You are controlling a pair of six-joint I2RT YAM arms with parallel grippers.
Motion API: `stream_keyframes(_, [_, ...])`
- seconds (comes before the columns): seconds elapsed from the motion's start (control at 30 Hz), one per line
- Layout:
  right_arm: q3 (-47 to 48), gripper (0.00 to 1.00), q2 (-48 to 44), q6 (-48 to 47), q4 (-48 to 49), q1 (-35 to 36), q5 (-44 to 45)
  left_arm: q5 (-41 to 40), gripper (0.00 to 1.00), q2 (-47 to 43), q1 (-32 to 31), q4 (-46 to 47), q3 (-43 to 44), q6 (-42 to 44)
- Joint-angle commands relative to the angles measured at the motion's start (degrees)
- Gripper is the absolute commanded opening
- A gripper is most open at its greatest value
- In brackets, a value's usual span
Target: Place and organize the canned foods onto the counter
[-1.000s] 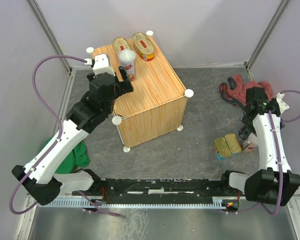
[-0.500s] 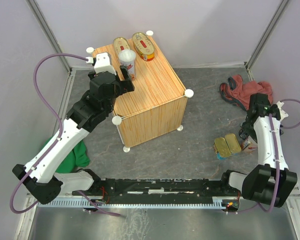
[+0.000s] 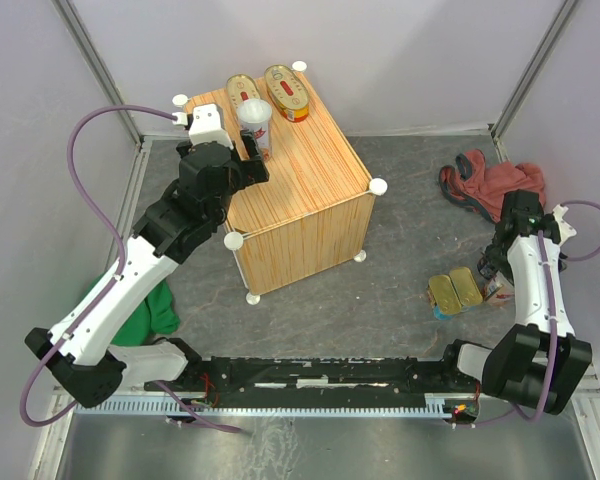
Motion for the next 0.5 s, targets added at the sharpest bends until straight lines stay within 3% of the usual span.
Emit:
stream_keyframes(0.0, [-0.92, 0.99, 0.65, -0.97, 2.73, -0.78, 0.56, 0.96, 0.95, 0.34, -0.12, 1.47, 2.81, 1.68])
stream_keyframes(0.47, [-1.94, 0.99, 1.55, -1.59, 4.54, -2.64, 0.18, 1.62, 0.94, 0.63, -0.28, 1.23, 2.93, 1.46])
